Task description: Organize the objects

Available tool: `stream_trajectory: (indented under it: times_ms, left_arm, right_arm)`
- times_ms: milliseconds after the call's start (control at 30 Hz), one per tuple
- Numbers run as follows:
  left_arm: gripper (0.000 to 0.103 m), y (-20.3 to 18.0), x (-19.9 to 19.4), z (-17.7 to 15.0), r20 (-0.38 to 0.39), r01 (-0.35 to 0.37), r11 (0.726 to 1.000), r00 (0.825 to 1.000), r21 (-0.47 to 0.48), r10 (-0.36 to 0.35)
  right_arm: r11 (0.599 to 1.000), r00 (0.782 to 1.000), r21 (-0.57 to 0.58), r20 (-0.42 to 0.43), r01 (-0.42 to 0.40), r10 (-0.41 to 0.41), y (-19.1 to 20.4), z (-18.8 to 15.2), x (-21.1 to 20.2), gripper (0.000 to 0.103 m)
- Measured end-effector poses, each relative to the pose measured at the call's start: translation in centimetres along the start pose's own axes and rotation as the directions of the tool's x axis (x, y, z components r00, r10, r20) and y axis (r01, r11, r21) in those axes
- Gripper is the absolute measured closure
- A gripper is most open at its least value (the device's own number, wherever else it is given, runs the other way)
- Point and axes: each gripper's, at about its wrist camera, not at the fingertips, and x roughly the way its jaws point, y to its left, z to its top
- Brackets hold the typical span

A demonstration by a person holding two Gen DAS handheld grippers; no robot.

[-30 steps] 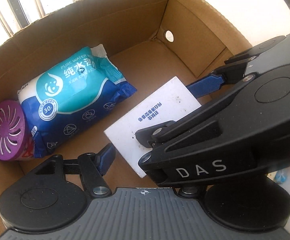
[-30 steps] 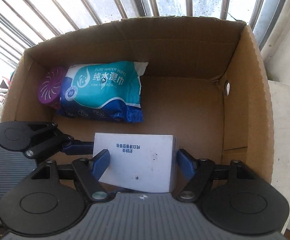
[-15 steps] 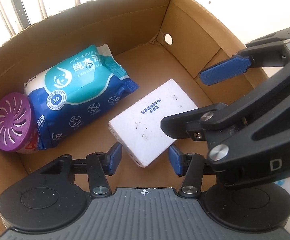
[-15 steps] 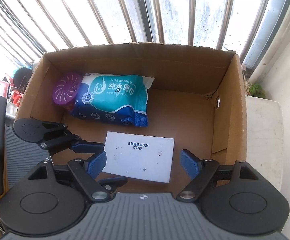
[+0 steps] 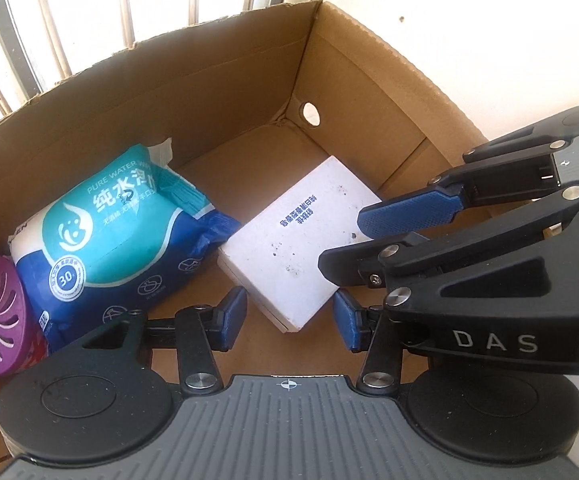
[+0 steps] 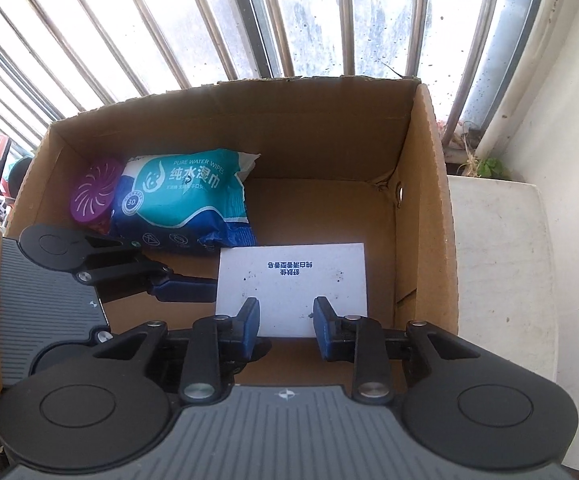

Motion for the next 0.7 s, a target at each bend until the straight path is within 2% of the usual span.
stream_trajectory:
  times_ms: [133,233,300,400,500,533,567,633,700]
  left_arm:
    - [0.056,-1.3,0.5,0.4,0.013,-0.031,0.992,0.999,0.120,0.030]
    - [0.056,-1.4,0.7,0.9,0.028,-0.032,0.995,0.999,0.094,0.029]
    - [0.056,-1.4,0.8,1.5,0.050,-0.070,0.996,0.996,0.059,0.067]
    - [0.054,-1.3,0.5,1.5,0.055,-0.063,0.998,0.997,0.006,0.062]
    - [0.052,-2.3,-1.0,1.0,0.091,-0.106,0.990,0.991,0.096,0.097]
    - [0.050,-3.0,-1.6,0.8,0.114,-0.142,0.978,0.986,0.155,0.125]
    - [0.046,-3.9,-2.2,0.5,0.145,-0.187,0.954,0.977,0.234,0.156]
    - [0.039,-5.2,-2.9,-0.1,0.189,-0.250,0.901,0.963,0.355,0.193]
    - [0.036,-6.1,-2.6,-0.4,0.198,-0.286,0.849,0.956,0.445,0.218]
  right_arm:
    - [1.000,1.000,0.000,0.016,-0.018,0.018,-0.3,-0.3,-1.2,0.071]
    - [1.000,0.999,-0.010,0.039,0.000,0.000,-0.4,-0.3,-2.1,0.070]
    - [1.000,0.998,-0.009,0.058,0.026,-0.026,-0.6,-0.1,-2.4,0.070]
    - [1.000,0.998,0.014,0.064,0.010,-0.011,-1.7,0.2,-2.7,0.071]
    - [1.000,0.997,-0.007,0.073,0.017,-0.017,-1.9,0.1,-2.9,0.071]
    - [0.999,0.997,-0.018,0.075,0.030,-0.029,-1.8,0.0,-3.0,0.071]
    - [0.999,0.996,-0.023,0.079,0.037,-0.035,-1.8,-0.1,-3.1,0.070]
    - [0.998,0.994,-0.043,0.103,0.041,-0.037,-1.8,-0.1,-3.5,0.070]
    - [0.996,0.987,-0.061,0.154,0.059,-0.049,-2.0,-0.2,-4.3,0.070]
